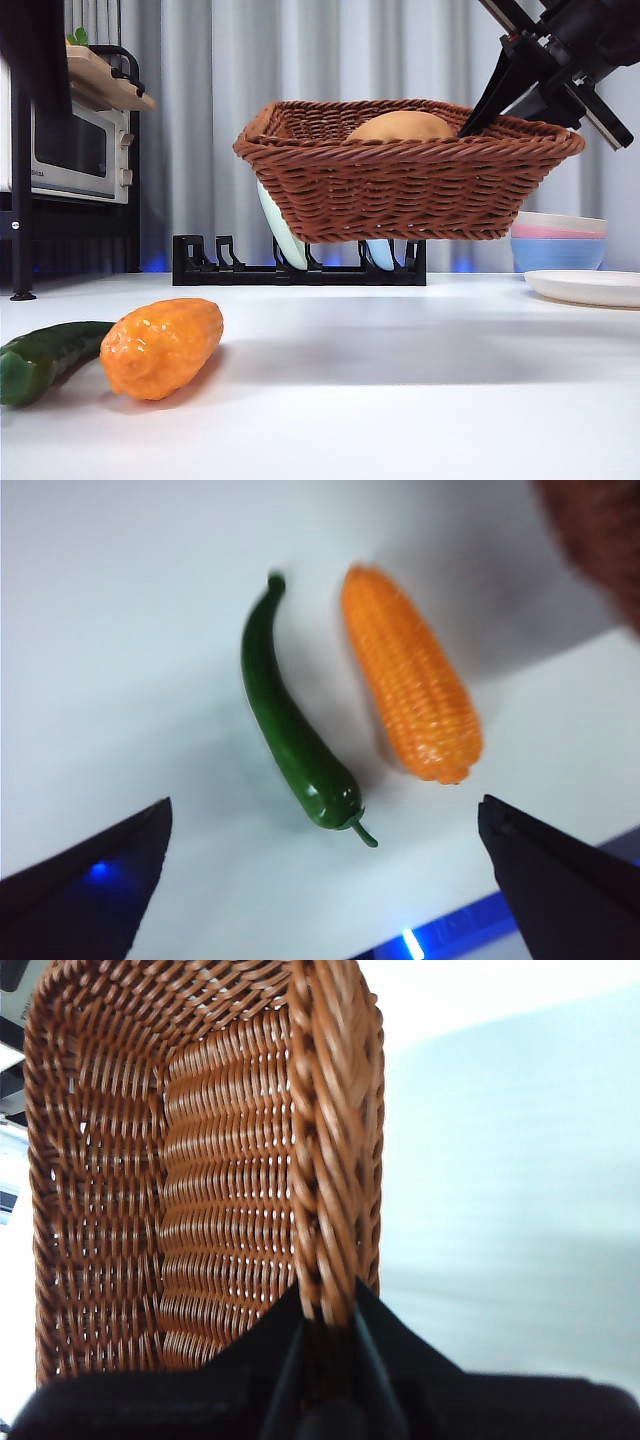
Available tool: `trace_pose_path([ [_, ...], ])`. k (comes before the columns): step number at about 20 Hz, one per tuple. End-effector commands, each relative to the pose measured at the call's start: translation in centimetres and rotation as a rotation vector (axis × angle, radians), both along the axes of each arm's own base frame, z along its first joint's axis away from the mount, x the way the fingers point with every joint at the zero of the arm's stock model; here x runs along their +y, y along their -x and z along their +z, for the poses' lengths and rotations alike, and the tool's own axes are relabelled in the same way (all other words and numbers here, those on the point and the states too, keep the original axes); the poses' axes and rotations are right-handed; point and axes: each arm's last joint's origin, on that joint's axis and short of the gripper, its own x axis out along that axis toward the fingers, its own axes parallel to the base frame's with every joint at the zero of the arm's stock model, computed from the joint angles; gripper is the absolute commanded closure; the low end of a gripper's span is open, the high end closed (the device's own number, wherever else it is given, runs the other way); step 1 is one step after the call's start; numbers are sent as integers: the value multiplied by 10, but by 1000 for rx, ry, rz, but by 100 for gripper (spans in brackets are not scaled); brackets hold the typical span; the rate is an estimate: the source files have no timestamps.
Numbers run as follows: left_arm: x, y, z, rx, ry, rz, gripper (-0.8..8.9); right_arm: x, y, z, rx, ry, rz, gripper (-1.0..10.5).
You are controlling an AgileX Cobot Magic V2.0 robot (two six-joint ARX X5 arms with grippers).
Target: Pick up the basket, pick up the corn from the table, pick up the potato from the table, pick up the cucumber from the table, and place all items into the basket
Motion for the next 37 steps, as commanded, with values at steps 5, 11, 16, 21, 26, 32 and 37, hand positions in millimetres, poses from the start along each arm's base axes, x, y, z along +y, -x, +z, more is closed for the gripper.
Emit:
trace_pose_path([
  [5,-6,-34,-39,97,4,51,253,0,2,9,-44,-17,9,962],
  [11,-9,-69,-63,165,17,50,346,0,2,9,-44,-18,9,962],
  [16,-5,-90,-84,232,19,70,350,0,2,9,-44,-18,9,962],
  [21,1,-103,-99,267,5,94,352,0,2,9,-44,-17,9,962],
  [26,3,-108,-105,279,8,79,582,0,2,9,-45,-16,7,962],
  [32,3,-109,-106,272,-13,34,825,0,2,9,-45,-15,4,962],
  [37,6,-99,-106,363,-23,-58,823,0,2,9,-45,-15,4,962],
])
